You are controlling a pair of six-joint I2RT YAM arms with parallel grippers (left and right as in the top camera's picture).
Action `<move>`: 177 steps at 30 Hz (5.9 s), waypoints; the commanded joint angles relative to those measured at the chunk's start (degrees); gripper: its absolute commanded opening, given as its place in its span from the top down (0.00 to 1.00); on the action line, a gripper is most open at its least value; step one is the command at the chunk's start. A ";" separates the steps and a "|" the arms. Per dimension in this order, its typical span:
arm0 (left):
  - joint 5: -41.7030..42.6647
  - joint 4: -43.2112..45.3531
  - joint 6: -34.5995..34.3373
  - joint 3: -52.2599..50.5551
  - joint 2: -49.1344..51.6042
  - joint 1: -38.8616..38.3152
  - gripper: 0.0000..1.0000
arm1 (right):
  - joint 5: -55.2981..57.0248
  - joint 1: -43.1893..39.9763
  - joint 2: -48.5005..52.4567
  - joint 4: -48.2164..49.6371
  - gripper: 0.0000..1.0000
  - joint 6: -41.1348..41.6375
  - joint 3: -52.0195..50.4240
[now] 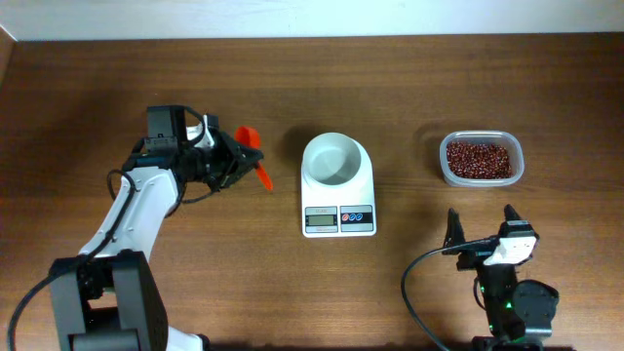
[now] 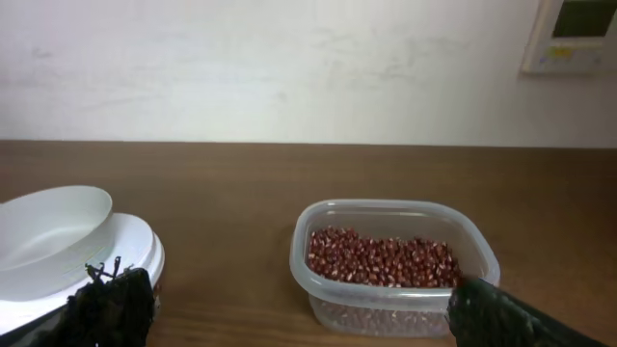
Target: Scoop item into bowl and weigh 50g on scale
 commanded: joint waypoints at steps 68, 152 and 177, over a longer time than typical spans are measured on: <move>11.02 2.51 -20.61 0.76 -0.72 -6.91 0.44 | 1.86 45.99 93.15 -34.93 0.96 30.01 82.42; -45.38 2.08 56.02 0.76 -6.73 -54.84 1.00 | 8.68 -5.49 116.72 -76.43 0.01 -2.58 111.16; -62.20 8.31 70.49 0.76 14.78 -54.69 1.00 | 8.68 -5.46 116.72 -76.41 0.01 -2.60 111.16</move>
